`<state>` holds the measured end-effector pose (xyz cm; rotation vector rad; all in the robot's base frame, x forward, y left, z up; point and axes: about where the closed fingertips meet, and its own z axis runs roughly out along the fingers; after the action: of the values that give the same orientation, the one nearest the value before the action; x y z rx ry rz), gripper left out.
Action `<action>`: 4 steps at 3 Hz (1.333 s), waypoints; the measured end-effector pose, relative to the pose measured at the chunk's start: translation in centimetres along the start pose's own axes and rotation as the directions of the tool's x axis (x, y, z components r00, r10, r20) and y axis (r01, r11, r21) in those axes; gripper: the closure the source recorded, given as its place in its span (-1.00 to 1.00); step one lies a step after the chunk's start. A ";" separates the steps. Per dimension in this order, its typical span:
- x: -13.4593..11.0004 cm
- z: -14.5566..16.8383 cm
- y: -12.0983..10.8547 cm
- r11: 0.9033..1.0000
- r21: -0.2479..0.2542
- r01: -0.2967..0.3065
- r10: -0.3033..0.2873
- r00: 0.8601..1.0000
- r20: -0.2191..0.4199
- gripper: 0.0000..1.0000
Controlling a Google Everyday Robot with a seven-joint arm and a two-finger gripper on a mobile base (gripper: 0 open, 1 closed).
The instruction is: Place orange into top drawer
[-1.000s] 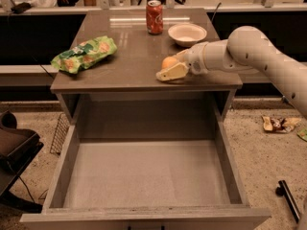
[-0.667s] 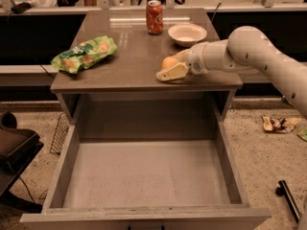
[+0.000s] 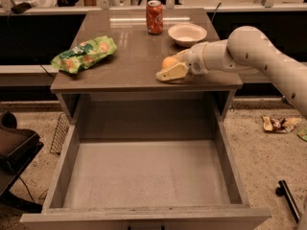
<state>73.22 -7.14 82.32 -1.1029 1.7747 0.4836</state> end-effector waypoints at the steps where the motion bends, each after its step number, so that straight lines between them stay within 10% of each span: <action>1: 0.0 0.1 0.1 1.000 -0.002 0.000 0.000 1.000 0.000 0.20; 3: 0.0 0.1 0.1 1.000 -0.002 0.000 0.000 1.000 0.000 -0.90; 4: 0.0 0.1 0.1 1.000 -0.002 0.000 0.000 1.000 0.000 -0.86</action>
Offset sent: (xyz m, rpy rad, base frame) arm 0.0000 0.0012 -0.0006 0.0003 0.0009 0.0018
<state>73.21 -6.99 82.26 -1.1046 1.7742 0.4859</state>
